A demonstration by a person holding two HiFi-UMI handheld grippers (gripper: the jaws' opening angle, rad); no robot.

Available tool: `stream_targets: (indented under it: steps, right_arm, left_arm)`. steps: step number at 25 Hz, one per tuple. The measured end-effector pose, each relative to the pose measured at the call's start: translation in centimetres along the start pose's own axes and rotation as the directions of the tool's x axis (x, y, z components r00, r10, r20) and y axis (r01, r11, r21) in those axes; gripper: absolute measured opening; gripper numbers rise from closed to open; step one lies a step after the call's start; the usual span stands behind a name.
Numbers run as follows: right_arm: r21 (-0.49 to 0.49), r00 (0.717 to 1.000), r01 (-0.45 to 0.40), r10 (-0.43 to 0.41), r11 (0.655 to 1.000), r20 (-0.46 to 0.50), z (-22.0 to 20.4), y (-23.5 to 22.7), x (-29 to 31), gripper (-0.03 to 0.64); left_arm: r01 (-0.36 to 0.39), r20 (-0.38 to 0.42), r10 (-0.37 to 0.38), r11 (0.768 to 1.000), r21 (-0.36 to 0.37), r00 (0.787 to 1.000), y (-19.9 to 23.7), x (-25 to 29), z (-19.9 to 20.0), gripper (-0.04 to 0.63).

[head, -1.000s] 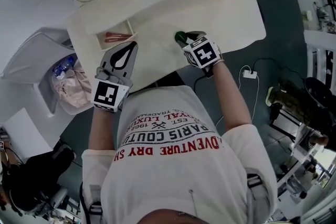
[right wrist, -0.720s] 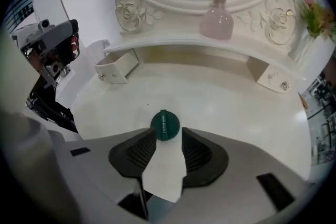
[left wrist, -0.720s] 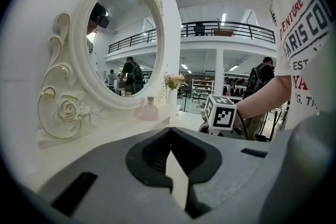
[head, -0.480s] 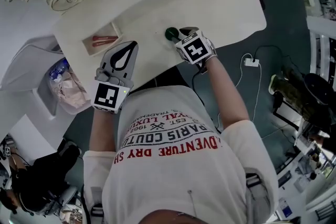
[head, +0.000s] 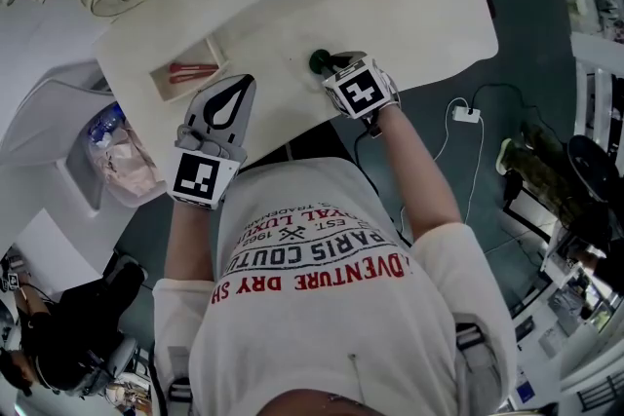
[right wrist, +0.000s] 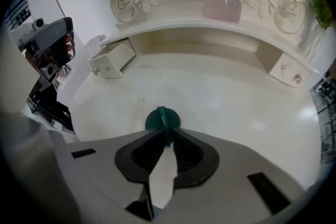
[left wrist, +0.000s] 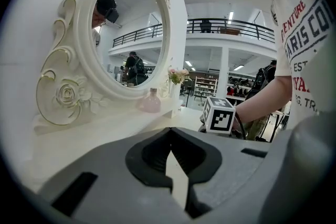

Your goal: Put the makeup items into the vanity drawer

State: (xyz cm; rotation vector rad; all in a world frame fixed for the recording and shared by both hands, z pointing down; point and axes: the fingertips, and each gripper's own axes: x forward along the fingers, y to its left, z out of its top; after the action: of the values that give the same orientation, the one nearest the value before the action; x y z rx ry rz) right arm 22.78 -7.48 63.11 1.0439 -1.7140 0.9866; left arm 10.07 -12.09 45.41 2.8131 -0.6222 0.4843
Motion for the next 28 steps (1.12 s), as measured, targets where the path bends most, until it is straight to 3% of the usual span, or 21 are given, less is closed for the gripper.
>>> stream_targets:
  steps: [2,9,15,22,28]
  right_arm:
    - [0.015,1.0,-0.026,0.026,1.0,-0.014,-0.1,0.5,0.2,0.025]
    - [-0.003,0.999,-0.019,0.019,1.0,-0.029,0.1,0.8,0.0,0.023]
    - [-0.052,1.0,-0.01,0.01,0.999,0.009,2.8,2.5,-1.3,0.023]
    - [-0.181,0.994,-0.021,0.04,0.983,0.103,9.7,6.0,-3.4,0.025]
    - [-0.324,0.986,-0.055,0.103,0.945,0.133,14.6,11.3,-3.3,0.026]
  left_arm:
    - [-0.002,0.002,0.002,1.0,0.001,1.0,0.1,-0.1,0.0,0.006]
    - [-0.008,0.017,0.008,1.0,0.009,1.0,0.8,-0.8,0.5,0.006]
    - [-0.041,0.045,0.04,0.999,0.013,0.998,1.7,-2.8,1.3,0.006]
    - [-0.16,0.089,0.16,0.987,-0.003,0.983,4.2,-7.2,1.9,0.006]
    - [-0.283,0.096,0.286,0.958,-0.042,0.954,6.1,-12.1,0.9,0.006]
